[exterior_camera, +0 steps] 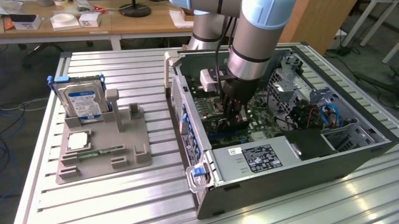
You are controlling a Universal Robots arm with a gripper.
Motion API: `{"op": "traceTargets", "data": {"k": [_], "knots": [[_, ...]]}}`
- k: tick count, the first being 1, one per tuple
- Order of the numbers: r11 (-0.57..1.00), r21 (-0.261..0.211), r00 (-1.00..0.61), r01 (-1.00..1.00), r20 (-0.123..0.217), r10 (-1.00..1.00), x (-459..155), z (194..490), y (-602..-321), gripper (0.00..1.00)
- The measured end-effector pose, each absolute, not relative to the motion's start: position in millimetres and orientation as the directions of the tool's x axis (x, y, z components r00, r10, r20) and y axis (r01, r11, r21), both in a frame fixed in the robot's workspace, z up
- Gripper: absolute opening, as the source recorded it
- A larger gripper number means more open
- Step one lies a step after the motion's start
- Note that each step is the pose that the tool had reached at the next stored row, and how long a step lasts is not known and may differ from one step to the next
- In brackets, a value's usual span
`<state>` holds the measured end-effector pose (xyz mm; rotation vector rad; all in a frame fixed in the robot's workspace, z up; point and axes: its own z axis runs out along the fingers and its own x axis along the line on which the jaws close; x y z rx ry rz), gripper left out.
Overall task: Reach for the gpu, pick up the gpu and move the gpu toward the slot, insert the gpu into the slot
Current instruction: 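Insert the gpu into the slot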
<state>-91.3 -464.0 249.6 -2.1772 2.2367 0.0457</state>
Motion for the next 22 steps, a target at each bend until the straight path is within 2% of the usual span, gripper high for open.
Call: {"op": "traceTargets", "data": {"k": [22], "knots": [[0.026, 0.007, -0.026, -1.0, -0.036, -0.999, -91.3, 245.3, -463.9, 0.26]]}}
